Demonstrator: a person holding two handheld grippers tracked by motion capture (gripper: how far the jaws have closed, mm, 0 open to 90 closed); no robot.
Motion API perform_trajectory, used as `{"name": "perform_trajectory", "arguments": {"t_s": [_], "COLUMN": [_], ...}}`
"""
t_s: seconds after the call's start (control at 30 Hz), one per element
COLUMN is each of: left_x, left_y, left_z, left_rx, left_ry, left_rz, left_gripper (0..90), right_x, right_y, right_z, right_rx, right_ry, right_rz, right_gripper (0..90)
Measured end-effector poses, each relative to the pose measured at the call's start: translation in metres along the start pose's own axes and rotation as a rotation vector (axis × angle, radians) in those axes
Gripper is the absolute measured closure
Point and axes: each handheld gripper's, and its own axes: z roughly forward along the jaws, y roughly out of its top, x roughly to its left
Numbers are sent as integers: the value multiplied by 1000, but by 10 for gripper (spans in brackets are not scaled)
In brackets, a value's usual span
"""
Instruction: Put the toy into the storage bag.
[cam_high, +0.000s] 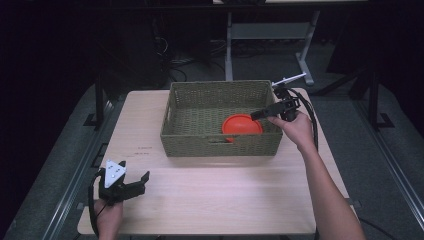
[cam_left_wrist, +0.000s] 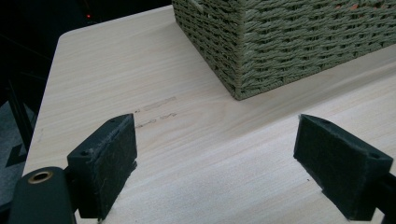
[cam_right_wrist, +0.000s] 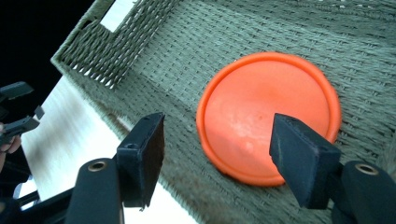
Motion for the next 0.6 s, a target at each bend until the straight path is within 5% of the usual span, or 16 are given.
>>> {"name": "perform_trajectory", "arguments": {"t_s": [0.6], "left_x": [0], "left_y": [0], "left_z": [-1], "left_rx": [-1], "left_ry": [3], "left_rz": [3], "left_gripper": [128], "right_x": [10], "right_y": [-31], "right_z": [-26], "right_rx": [-41], "right_ry": [42], "right_rz": [-39], "right_gripper": [303]}}
